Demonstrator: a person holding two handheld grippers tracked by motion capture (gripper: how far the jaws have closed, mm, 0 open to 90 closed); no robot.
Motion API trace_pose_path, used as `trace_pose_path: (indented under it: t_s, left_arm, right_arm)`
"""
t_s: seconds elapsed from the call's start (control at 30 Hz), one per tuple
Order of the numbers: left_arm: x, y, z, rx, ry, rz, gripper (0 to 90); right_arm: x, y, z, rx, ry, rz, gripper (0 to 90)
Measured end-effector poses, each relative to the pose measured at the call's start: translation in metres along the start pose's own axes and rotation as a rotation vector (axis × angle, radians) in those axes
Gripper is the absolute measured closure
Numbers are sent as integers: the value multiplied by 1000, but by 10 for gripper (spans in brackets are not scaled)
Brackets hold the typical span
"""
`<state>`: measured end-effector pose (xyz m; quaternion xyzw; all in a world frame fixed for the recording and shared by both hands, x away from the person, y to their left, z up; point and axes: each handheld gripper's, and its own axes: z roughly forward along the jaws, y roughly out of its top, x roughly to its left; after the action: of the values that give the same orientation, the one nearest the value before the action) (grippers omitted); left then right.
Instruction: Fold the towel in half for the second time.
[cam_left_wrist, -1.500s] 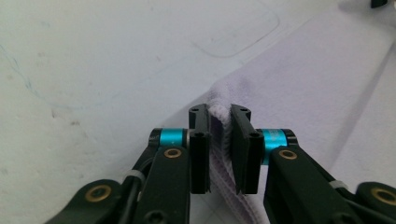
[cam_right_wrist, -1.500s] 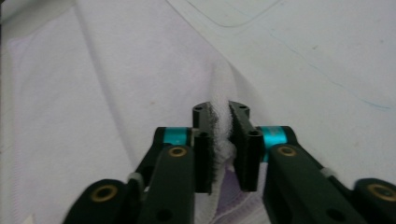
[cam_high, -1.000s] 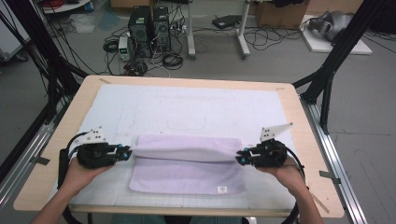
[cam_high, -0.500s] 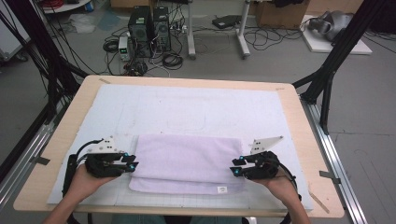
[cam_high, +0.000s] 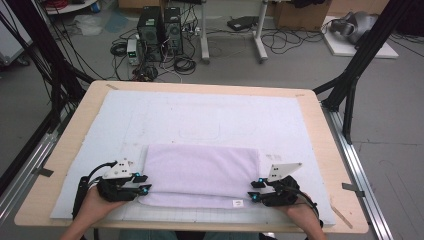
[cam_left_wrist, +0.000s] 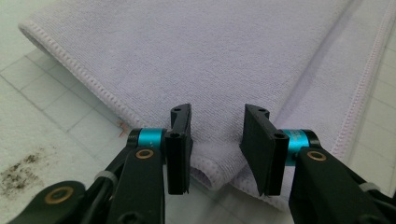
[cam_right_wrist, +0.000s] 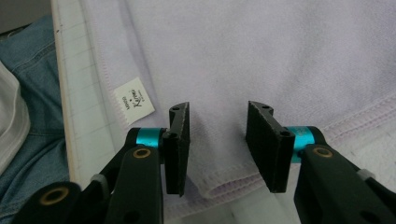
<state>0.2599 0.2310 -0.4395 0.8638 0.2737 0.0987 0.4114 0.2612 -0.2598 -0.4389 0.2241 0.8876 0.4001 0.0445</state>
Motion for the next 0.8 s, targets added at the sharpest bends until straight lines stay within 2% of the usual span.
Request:
trace_pose_path:
  t_s: [0.13,0.17,0.23,0.3,0.47,0.67,0.8]
  left_arm:
    - [-1,-2,1,-14,18,4,665]
    - [-2,-2,1,-15,34,12,692]
    - [-3,-2,2,-21,57,21,805]
    - [-4,-2,1,-24,65,25,854]
    - [-3,3,-9,-42,58,13,869]
    - [-6,17,-26,-66,51,25,871]
    - [-12,22,-40,-76,39,24,872]
  right_arm:
    - [4,0,0,14,-19,-33,612]
    - [6,1,1,23,-29,-46,667]
    - [7,5,3,41,-35,-70,790]
    - [5,9,3,59,-16,-71,845]
    - [-1,17,-6,61,10,-53,861]
    - [0,28,-22,16,15,-59,864]
    - [5,33,-39,-28,25,-63,863]
